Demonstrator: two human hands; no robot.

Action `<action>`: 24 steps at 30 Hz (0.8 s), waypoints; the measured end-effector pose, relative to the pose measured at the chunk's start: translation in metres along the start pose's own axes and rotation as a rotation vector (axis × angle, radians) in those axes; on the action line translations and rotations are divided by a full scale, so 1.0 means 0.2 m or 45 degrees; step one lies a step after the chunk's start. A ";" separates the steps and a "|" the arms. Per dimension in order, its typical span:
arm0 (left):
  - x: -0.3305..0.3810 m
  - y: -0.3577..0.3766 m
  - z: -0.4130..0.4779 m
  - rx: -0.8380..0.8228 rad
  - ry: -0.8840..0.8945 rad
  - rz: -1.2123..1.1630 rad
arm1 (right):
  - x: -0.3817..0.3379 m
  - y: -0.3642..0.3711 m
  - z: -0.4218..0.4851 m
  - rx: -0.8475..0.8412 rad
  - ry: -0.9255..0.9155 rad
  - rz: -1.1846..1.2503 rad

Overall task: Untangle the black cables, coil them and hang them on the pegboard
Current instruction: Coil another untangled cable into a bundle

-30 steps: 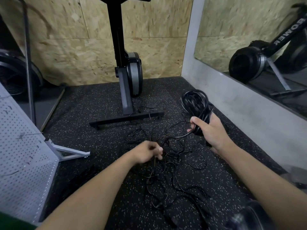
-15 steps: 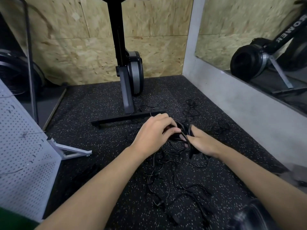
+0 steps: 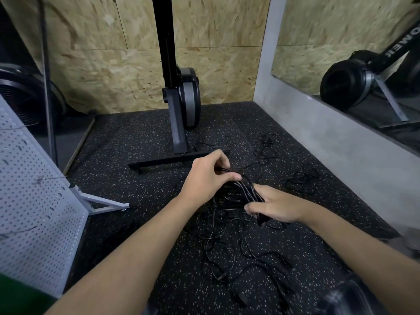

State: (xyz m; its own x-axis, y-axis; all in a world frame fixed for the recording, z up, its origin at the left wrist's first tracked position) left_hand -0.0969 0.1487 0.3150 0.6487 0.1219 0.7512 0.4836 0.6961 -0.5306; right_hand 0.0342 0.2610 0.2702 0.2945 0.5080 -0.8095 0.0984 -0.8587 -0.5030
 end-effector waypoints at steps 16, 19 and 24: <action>-0.37 0.16 -0.08 -0.474 -0.465 -0.116 | -0.09 -0.20 -0.09 0.301 -0.199 0.053; -0.33 0.16 -0.07 -0.380 -0.542 -0.393 | -0.07 -0.22 -0.08 0.456 -0.203 0.041; -0.15 0.13 -0.01 -0.100 -0.596 -0.769 | -0.02 -0.26 -0.05 0.728 -0.141 0.036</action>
State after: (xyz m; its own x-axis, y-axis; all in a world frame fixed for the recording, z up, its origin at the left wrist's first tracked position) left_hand -0.1022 0.1612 0.2770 -0.0496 0.0354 0.9981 0.7265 0.6870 0.0117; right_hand 0.0376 0.3023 0.3023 0.1854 0.5156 -0.8365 -0.4458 -0.7145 -0.5392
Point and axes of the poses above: each hand's wrist, its own z-axis towards the middle knuckle, its own y-axis out of the palm, x = y × z, the point moved 7 cm from there along z, towards the middle knuckle
